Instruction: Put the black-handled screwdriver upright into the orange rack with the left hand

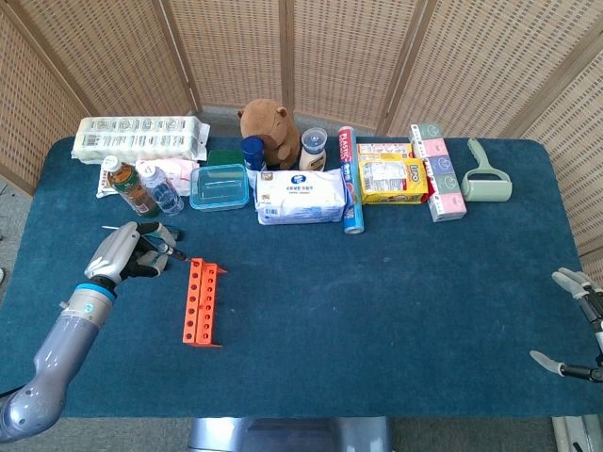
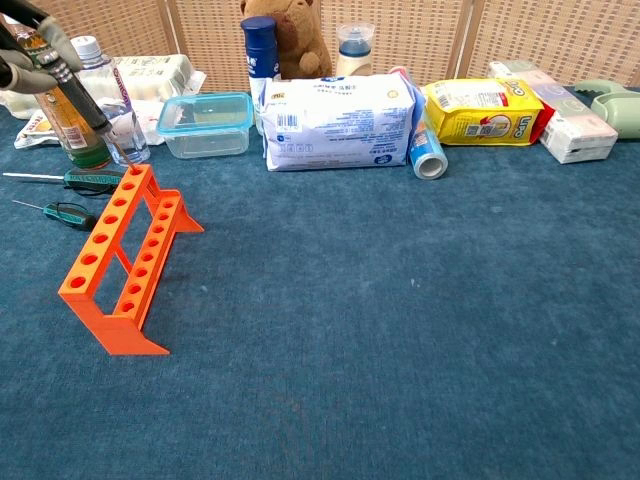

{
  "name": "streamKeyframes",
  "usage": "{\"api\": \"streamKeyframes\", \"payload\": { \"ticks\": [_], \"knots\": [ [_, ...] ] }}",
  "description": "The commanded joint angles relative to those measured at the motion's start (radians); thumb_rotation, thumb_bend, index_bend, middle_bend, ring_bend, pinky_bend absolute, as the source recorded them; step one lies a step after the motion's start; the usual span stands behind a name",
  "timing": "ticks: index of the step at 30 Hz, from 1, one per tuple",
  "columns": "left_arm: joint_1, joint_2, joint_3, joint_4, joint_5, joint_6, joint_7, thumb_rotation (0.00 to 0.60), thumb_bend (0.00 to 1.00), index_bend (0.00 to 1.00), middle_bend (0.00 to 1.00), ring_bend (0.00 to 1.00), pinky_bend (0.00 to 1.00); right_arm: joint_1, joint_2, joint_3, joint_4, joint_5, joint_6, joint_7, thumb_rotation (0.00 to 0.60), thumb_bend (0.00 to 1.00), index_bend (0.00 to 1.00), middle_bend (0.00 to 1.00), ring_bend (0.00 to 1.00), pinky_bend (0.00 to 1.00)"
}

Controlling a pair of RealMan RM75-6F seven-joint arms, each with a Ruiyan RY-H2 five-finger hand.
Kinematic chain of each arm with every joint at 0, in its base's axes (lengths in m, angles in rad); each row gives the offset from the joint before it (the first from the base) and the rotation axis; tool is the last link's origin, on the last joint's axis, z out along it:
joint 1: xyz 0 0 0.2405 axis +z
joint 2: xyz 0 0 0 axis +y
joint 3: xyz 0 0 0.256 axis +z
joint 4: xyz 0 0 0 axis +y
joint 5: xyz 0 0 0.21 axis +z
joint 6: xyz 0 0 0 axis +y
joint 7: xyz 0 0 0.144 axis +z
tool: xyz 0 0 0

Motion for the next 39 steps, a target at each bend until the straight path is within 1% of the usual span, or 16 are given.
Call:
{"api": "streamKeyframes", "payload": {
  "ticks": [1, 13, 24, 33, 39],
  "knots": [
    [-0.017, -0.011, -0.001, 0.009, -0.026, -0.003, 0.012, 0.6, 0.5, 0.52, 1.0, 1.0, 1.0, 0.0, 0.001, 0.0, 0.0, 0.001, -0.001, 0.002, 0.6, 0.02, 0.09, 0.09, 0.0, 0.0],
    [-0.055, -0.038, 0.008, 0.01, -0.077, 0.026, 0.065, 0.6, 0.5, 0.52, 1.0, 1.0, 1.0, 0.001, 0.002, 0.0, 0.003, 0.001, -0.001, 0.008, 0.6, 0.02, 0.09, 0.09, 0.0, 0.0],
    [-0.091, -0.092, 0.023, 0.063, -0.147, 0.039, 0.114, 0.6, 0.5, 0.52, 1.0, 1.0, 1.0, 0.002, 0.004, 0.0, 0.007, 0.001, -0.004, 0.016, 0.6, 0.02, 0.09, 0.09, 0.0, 0.0],
    [-0.103, -0.113, 0.02, 0.077, -0.168, 0.043, 0.128, 0.6, 0.5, 0.52, 1.0, 1.0, 1.0, 0.002, 0.005, 0.0, 0.005, 0.002, -0.004, 0.017, 0.6, 0.02, 0.09, 0.09, 0.0, 0.0],
    [-0.103, -0.11, 0.016, 0.065, -0.168, 0.049, 0.13, 0.6, 0.5, 0.52, 1.0, 1.0, 1.0, 0.001, 0.006, 0.0, 0.009, 0.001, -0.001, 0.027, 0.6, 0.02, 0.09, 0.1, 0.0, 0.0]
  ]
}}
